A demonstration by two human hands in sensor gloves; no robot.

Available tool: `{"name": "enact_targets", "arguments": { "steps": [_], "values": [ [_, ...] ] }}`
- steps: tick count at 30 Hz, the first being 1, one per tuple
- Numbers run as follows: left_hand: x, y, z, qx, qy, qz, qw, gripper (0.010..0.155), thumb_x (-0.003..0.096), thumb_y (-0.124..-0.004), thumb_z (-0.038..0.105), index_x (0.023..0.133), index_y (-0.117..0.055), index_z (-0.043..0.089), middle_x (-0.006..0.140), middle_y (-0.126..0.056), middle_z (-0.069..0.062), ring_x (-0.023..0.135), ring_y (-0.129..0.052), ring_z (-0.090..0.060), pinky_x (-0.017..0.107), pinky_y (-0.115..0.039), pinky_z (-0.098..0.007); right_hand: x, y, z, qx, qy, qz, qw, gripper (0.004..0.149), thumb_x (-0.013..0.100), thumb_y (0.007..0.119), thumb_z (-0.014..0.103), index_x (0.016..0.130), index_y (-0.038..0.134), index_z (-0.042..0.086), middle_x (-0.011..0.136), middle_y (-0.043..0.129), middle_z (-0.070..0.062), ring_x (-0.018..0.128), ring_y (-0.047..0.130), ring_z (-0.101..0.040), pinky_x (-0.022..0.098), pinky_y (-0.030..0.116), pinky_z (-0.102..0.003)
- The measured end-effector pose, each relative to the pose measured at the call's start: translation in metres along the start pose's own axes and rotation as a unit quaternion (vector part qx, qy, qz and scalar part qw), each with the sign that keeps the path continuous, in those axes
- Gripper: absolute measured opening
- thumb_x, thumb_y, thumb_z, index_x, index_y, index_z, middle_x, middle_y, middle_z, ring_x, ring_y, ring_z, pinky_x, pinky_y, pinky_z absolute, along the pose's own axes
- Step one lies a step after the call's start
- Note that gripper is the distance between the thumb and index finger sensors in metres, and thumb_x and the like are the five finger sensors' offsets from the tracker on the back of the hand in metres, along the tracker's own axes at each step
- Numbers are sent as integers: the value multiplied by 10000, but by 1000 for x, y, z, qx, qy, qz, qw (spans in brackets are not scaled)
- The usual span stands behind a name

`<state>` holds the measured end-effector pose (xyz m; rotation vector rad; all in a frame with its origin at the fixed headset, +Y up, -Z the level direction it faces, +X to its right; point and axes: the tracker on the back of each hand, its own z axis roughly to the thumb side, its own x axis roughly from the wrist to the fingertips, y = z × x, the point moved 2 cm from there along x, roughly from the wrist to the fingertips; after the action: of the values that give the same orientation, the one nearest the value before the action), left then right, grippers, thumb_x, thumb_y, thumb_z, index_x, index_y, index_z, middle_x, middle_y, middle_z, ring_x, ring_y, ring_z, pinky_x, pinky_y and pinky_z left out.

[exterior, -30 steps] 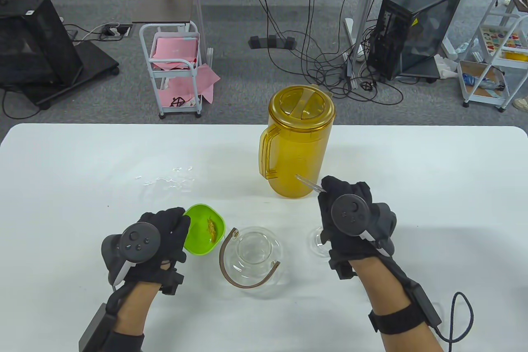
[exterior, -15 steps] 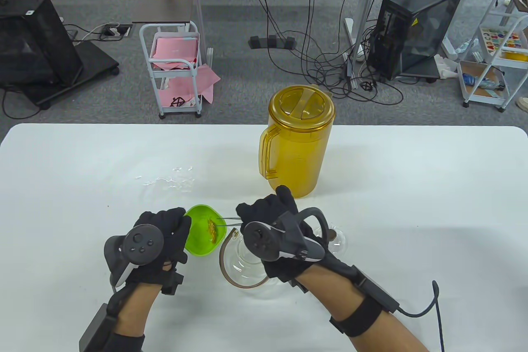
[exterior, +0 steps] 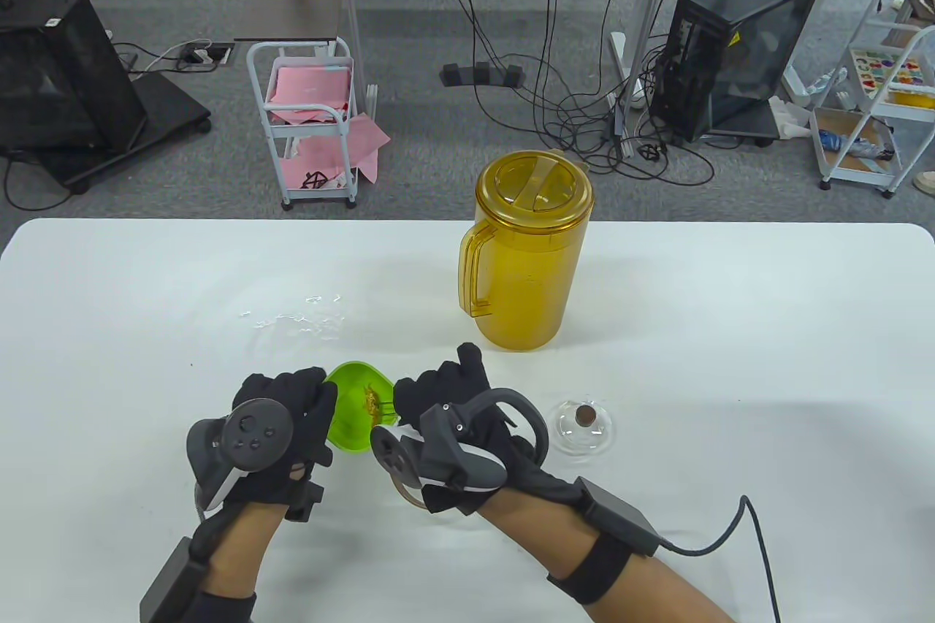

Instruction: Make chrysanthemum tea

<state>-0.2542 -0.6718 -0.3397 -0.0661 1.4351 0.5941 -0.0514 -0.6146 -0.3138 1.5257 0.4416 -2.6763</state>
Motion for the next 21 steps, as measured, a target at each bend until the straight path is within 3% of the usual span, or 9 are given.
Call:
{"name": "enact_targets", "arguments": {
  "steps": [12, 21],
  "values": [
    [1, -2, 1, 3, 6, -10, 1000, 425, 562, -802, 471, 865, -883, 184, 653, -1033, -69, 629, -950, -348, 711, -574, -678, -10, -7, -13, 39, -5, -60, 997, 448, 583, 758, 432, 988, 747, 241, 762, 867, 28, 852, 868, -261, 769, 463, -668],
    [2, 0, -4, -3, 20, -13, 1000, 426, 562, -802, 472, 867, -881, 186, 656, -1032, -70, 633, -949, -348, 714, -568, -679, -37, -14, -54, 83, 28, -85, 993, 451, 581, 753, 435, 987, 748, 240, 760, 869, 30, 849, 872, -259, 765, 470, -669]
  ]
}}
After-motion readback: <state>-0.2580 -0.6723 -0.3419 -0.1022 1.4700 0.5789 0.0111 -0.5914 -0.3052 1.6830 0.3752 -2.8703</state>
